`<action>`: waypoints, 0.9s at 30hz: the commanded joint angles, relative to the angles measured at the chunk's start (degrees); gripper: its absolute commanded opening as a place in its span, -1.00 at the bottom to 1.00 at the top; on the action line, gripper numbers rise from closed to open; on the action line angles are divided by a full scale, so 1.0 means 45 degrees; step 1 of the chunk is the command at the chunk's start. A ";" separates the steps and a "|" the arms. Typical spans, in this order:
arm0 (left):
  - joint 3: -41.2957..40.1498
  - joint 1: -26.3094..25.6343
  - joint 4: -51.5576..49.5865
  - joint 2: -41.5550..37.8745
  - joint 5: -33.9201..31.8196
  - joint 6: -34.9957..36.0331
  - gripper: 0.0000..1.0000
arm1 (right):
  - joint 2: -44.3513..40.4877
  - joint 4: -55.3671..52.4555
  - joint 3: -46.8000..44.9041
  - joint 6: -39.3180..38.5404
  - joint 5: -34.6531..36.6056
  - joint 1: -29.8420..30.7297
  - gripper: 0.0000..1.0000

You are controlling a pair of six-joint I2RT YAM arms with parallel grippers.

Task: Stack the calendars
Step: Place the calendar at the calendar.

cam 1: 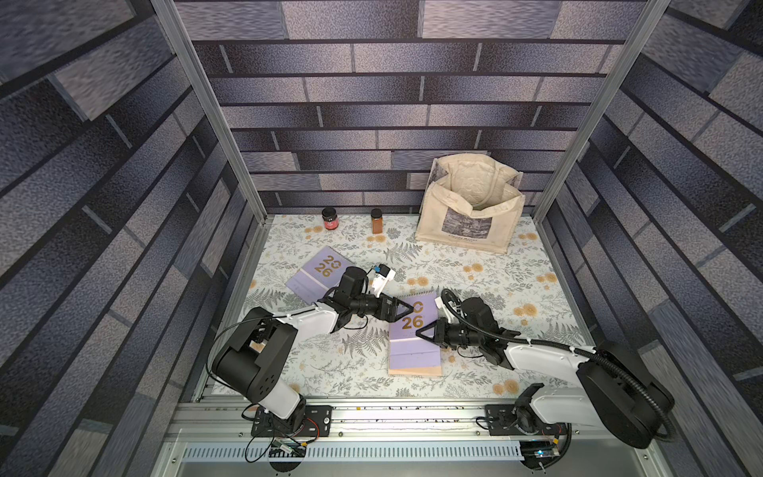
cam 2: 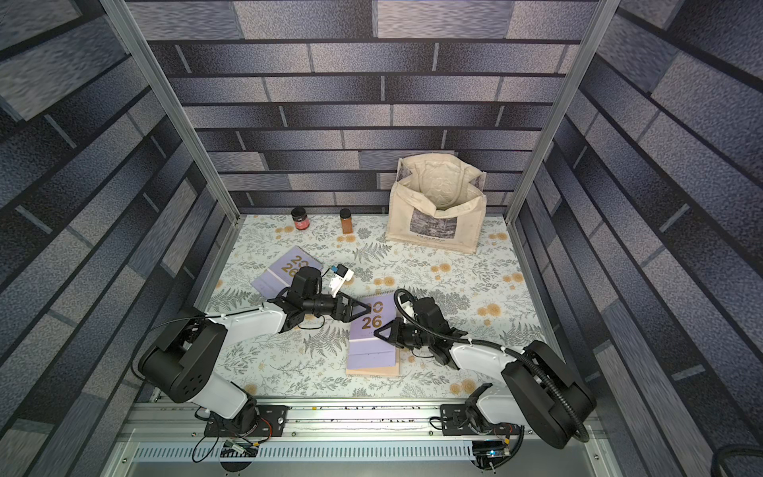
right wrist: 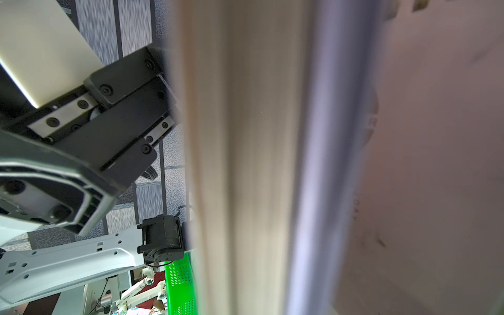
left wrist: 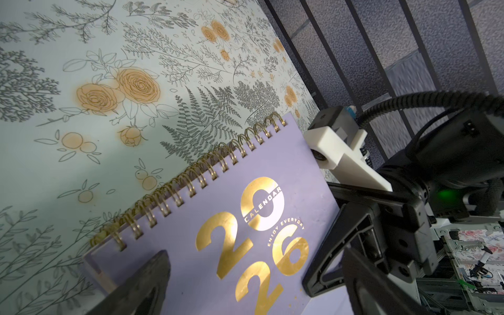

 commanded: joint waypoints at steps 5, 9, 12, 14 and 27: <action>0.0147 -0.0202 0.0390 0.0405 0.0295 -0.0263 1.00 | 0.0339 -0.1502 -0.0232 -0.0140 0.0967 0.0120 -1.00; 0.0181 -0.0277 0.0404 0.0722 0.0267 -0.0254 1.00 | 0.0349 -0.1641 -0.0188 -0.0144 0.0992 0.0116 -0.82; 0.0137 -0.0329 0.0463 0.0894 0.0232 -0.0277 1.00 | 0.0180 -0.1966 -0.0173 -0.0160 0.1168 0.0108 -0.49; 0.0103 -0.0365 0.0453 0.0928 0.0161 -0.0254 1.00 | 0.0009 -0.2249 -0.0139 -0.0213 0.1241 0.0104 -0.31; 0.0014 -0.0389 0.0346 0.1051 -0.0161 -0.0201 1.00 | -0.1585 -0.5794 0.0743 -0.1359 0.2529 0.0111 0.78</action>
